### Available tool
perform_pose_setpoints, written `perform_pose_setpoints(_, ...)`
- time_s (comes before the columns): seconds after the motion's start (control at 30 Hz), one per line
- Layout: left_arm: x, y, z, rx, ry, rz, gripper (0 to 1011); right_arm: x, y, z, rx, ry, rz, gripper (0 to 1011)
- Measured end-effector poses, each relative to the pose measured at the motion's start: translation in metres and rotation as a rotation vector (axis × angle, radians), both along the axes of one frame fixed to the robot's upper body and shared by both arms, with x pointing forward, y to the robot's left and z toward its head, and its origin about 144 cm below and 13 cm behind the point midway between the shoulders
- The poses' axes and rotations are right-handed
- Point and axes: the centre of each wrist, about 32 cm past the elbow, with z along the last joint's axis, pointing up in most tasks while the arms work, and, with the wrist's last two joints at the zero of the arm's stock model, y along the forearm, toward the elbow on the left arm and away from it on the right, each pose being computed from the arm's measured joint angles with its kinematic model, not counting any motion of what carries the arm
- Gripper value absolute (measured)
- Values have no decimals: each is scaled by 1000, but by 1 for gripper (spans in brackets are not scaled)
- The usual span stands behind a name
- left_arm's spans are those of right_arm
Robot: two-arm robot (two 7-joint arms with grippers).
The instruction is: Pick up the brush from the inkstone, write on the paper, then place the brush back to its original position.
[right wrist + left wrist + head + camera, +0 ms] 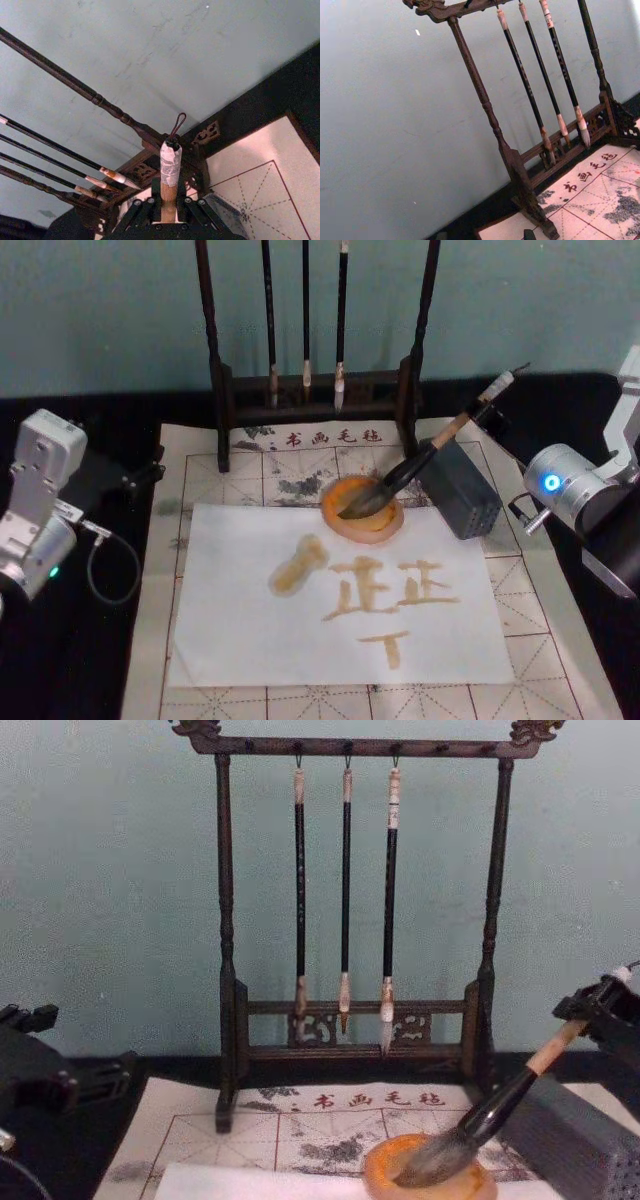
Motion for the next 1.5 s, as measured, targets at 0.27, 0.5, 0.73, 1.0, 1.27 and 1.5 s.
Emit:
perform_pose_setpoints(0.27,0,0,0,0,0,0,1001,0,0,0,0,0,0,302)
perform_pose_setpoints(0.5,0,0,0,0,0,0,1001,0,0,0,0,0,1,516)
perform_pose_setpoints(0.73,0,0,0,0,0,0,1001,0,0,0,0,0,1,736)
perform_pose_setpoints(1.0,0,0,0,0,0,0,1001,0,0,0,0,0,1,943)
perform_pose_setpoints(1.27,0,0,0,0,0,0,1001,0,0,0,0,0,1,1000)
perform_pose_setpoints(1.5,0,0,0,0,0,0,1001,0,0,0,0,0,1,1000)
